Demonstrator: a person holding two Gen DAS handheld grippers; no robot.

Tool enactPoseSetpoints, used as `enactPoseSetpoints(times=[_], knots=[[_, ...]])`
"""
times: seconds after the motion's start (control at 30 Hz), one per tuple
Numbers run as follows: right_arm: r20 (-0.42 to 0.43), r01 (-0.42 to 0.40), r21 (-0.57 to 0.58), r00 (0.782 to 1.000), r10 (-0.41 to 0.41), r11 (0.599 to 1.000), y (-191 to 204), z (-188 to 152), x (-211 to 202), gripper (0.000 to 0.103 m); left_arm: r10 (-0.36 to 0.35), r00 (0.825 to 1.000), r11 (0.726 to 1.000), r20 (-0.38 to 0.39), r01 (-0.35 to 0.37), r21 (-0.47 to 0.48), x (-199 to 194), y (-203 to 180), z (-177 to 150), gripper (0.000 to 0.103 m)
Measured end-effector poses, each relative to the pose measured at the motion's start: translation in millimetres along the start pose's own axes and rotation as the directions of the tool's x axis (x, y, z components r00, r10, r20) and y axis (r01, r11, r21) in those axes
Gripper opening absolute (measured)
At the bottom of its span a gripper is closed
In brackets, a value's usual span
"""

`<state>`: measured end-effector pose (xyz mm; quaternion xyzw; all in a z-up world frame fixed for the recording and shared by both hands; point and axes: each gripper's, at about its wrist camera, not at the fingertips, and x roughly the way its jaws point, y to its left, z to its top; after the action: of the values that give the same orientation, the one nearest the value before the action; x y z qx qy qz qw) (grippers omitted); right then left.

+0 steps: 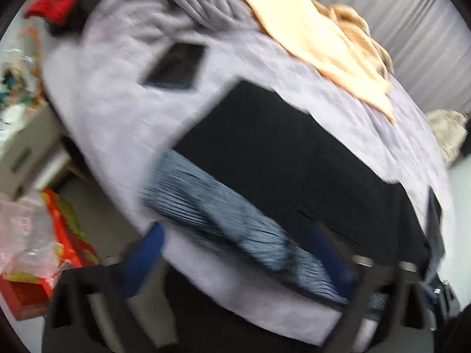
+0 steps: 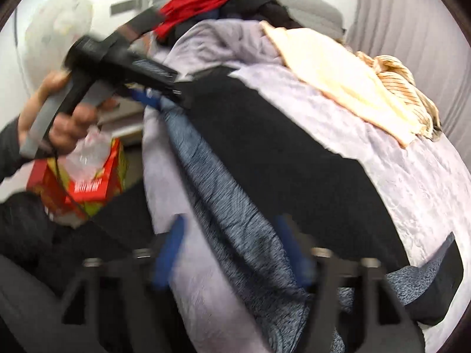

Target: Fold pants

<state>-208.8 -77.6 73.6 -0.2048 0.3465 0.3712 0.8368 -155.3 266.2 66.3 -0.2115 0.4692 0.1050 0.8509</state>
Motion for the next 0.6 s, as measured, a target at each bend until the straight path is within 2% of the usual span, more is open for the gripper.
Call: enactPoseSetpoints(times=[0.1,0.17,0.2,0.27,0.37,0.43,0.5,0.53,0.6], knots=[[0.012,0.014,0.082,1.0,-0.015,0.997,-15,4,5,0.076,0.034,0.999,0.998,0.038,-0.032,-0.053,-17,21,4,0.103],[-0.042,0.025,0.178,0.999,-0.018,0.984,-34,3,18,0.076,0.07,0.993,0.995,0.093,-0.064,-0.07,-29,22,8,0.103],[-0.1,0.032,0.24,0.995,-0.008,0.97,-45,-1,30,0.076,0.071,0.992,0.997,0.107,-0.066,-0.05,-33,16,9,0.103],[-0.147,0.028,0.308,0.989,0.019,0.951,-58,-10,40,0.076,0.048,0.991,0.999,0.121,-0.049,0.0,-34,-3,9,0.103],[-0.109,0.035,0.32,0.994,0.0,0.947,-61,-13,17,0.077,-0.016,0.993,0.993,0.116,0.002,0.122,-31,-47,-1,0.103],[-0.068,0.109,0.353,0.994,-0.09,0.929,-71,-15,-6,0.081,-0.063,0.995,0.978,0.082,0.045,0.205,-24,-82,-12,0.103],[-0.057,0.254,0.426,0.966,-0.254,0.868,-91,-20,-32,0.085,-0.108,0.994,0.955,0.032,0.095,0.281,-11,-121,-25,0.103],[-0.076,0.325,0.469,0.941,-0.329,0.821,-105,-23,-41,0.087,-0.114,0.993,0.939,-0.004,0.11,0.326,-3,-141,-33,0.103],[-0.173,0.47,0.555,0.872,-0.457,0.687,-139,-32,-52,0.087,-0.106,0.992,0.911,-0.073,0.126,0.393,16,-173,-48,0.103]])
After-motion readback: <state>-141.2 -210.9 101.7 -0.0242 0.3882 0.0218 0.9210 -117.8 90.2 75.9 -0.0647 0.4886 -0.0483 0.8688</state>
